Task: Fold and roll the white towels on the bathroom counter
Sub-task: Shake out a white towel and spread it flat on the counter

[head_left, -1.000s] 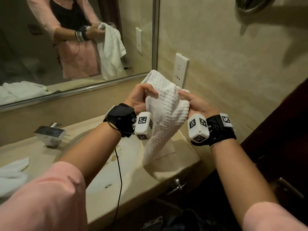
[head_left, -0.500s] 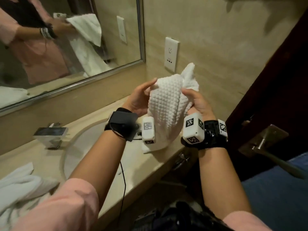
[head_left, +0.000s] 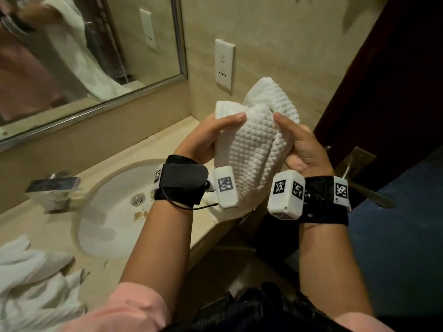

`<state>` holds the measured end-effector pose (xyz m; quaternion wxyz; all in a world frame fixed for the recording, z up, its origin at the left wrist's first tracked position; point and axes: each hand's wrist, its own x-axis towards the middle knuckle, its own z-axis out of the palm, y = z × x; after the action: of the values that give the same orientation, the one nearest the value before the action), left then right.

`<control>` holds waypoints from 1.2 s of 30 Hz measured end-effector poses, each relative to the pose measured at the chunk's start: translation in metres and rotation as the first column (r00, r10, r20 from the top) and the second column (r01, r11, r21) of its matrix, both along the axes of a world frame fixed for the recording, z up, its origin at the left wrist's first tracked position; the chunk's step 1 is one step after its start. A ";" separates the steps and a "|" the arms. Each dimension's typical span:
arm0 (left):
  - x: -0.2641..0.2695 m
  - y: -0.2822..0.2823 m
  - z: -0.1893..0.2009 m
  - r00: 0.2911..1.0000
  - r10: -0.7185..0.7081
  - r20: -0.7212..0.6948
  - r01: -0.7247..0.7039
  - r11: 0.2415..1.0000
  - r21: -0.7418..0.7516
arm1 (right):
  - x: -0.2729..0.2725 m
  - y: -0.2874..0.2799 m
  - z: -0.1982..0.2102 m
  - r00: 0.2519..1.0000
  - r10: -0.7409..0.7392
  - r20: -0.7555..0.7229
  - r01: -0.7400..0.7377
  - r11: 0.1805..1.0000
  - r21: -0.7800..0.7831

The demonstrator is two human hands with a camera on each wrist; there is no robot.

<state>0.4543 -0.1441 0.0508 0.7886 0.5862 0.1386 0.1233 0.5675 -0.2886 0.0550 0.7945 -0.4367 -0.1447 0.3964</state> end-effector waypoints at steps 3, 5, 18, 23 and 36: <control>0.010 -0.022 0.005 0.999 -0.040 0.038 0.040 0.999 -0.005 | 0.005 -0.017 0.004 0.999 -0.017 -0.049 0.017 1.000 0.003; 0.016 -0.035 0.009 0.999 -0.019 0.047 0.020 1.000 -0.009 | 0.015 -0.031 0.008 0.998 -0.021 -0.063 0.021 1.000 0.001; 0.046 -0.105 0.035 0.977 0.018 0.213 -0.020 1.000 0.008 | 0.066 -0.102 0.037 0.999 -0.052 -0.008 0.052 0.998 0.023; 0.064 -0.125 0.043 0.961 0.016 0.278 -0.022 1.000 0.016 | 0.081 -0.129 0.048 0.998 -0.063 0.020 0.061 0.997 0.055; 0.073 -0.135 0.039 0.949 0.033 0.314 -0.033 0.999 -0.005 | 0.092 -0.153 0.053 0.965 -0.226 0.131 0.210 0.970 0.121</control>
<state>0.5269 -0.2787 0.0901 0.7983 0.5568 0.0212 0.2283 0.6592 -0.4412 0.1080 0.8429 -0.4345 -0.1736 0.2657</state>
